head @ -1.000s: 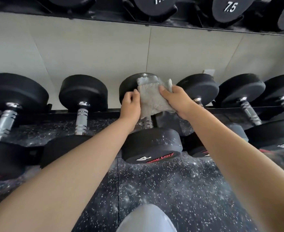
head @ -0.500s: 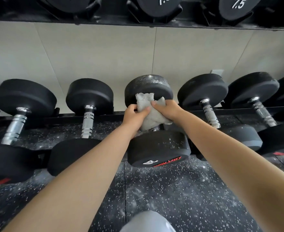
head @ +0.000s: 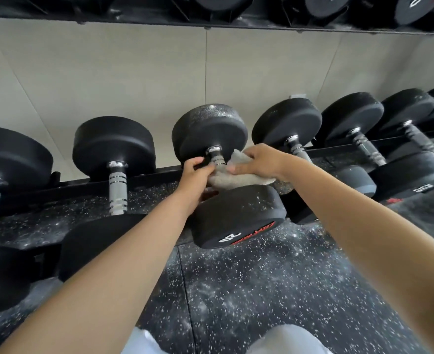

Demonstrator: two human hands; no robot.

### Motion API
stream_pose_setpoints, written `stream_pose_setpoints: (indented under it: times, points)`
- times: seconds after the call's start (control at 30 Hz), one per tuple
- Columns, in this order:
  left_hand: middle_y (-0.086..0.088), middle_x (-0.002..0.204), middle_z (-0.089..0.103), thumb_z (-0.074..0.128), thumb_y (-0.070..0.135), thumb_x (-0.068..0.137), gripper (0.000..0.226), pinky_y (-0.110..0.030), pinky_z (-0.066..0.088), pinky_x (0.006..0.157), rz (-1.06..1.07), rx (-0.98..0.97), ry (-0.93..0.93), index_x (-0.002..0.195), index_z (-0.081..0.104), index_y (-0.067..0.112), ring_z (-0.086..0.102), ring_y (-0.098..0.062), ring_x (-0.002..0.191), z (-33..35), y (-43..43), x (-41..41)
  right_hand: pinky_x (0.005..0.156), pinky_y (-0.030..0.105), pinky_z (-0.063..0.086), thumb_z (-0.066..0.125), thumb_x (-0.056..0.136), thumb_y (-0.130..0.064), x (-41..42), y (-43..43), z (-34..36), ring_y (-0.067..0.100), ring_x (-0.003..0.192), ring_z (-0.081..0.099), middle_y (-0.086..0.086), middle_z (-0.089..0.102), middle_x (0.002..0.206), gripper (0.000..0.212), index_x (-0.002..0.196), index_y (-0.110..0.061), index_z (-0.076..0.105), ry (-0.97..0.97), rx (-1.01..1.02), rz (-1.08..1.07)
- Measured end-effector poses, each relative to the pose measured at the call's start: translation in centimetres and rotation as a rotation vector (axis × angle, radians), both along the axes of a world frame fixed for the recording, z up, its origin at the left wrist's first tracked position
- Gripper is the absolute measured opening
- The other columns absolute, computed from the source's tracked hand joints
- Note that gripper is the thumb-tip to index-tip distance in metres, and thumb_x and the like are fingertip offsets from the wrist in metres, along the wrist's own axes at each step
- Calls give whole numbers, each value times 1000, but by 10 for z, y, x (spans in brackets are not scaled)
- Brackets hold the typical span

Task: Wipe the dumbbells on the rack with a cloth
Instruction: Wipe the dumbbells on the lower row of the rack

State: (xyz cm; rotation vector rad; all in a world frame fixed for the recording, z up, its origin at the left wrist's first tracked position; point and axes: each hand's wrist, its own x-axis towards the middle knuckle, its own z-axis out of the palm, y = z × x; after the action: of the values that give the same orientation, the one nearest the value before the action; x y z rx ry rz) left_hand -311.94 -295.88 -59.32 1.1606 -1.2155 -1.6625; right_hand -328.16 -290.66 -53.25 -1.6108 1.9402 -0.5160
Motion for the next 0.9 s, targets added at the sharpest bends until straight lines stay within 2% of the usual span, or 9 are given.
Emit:
stream_pose_setpoints:
  times: [0.17, 0.27, 0.33, 0.4, 0.5, 0.57, 0.63, 0.73, 0.9]
  points:
    - [-10, 147, 40, 73, 17, 83, 91, -40, 46, 101, -213, -29, -89, 151, 13, 30, 56, -26, 119, -3, 4, 7, 83, 41, 53, 77, 76, -45, -12, 34, 41, 27, 86, 61, 14, 65, 96, 55, 107, -1, 65, -428, -257, -251]
    - [-9, 153, 30, 78, 16, 78, 111, -41, 41, 106, -339, -6, -112, 152, -3, 34, 50, -25, 125, -4, 7, 8, 97, 47, 48, 77, 72, -50, -26, 68, 48, 30, 98, 56, 17, 62, 108, 63, 112, -3, 64, -615, -219, -257]
    - [-12, 152, 32, 78, 15, 78, 114, -41, 40, 106, -363, 17, -157, 152, -8, 32, 48, -27, 127, -4, 7, 5, 95, 47, 48, 79, 71, -55, -23, 86, 36, 31, 97, 59, 16, 64, 108, 68, 114, -5, 66, -491, -109, -271]
    - [-13, 144, 43, 74, 12, 81, 100, -36, 41, 102, -393, 0, -221, 154, 7, 24, 50, -27, 124, -5, 4, 4, 94, 41, 47, 72, 82, -54, -7, 95, 18, 33, 103, 62, 14, 66, 114, 58, 119, -10, 63, -148, -52, -317]
    - [-11, 102, 64, 68, 7, 84, 64, -29, 49, 74, -472, 55, -199, 142, 41, 11, 62, -22, 85, -4, 6, 5, 101, 34, 38, 56, 97, -43, 26, 98, -9, 28, 123, 51, 10, 51, 135, 49, 141, -22, 48, 101, -262, -504]
    - [-6, 87, 63, 67, 6, 85, 56, -26, 47, 64, -462, 84, -167, 137, 46, 8, 60, -18, 73, -2, 9, 8, 102, 41, 42, 49, 100, -44, 53, 100, -18, 31, 120, 52, 8, 52, 131, 39, 135, -28, 55, 127, -439, -556]
    - [-6, 87, 63, 68, 9, 85, 58, -27, 47, 63, -465, 95, -130, 137, 44, 9, 61, -17, 73, -1, 12, 10, 102, 46, 40, 40, 98, -58, 79, 98, -25, 29, 125, 47, 1, 54, 130, 43, 124, -33, 63, 204, -416, -574]
    - [-8, 98, 66, 75, 31, 76, 73, -29, 52, 69, -506, 95, -113, 138, 41, 12, 66, -19, 84, 2, 13, 14, 103, 47, 31, 31, 91, -73, 103, 96, -36, 24, 137, 33, -9, 47, 143, 59, 135, -41, 55, 398, -352, -617]
    - [-8, 114, 67, 69, 42, 83, 60, -31, 54, 85, -502, 76, -159, 134, 47, 19, 66, -20, 101, -4, 10, 14, 95, 38, 32, 25, 91, -68, 94, 97, -47, 16, 125, 43, -17, 58, 129, 57, 125, -44, 64, 329, -603, -631]
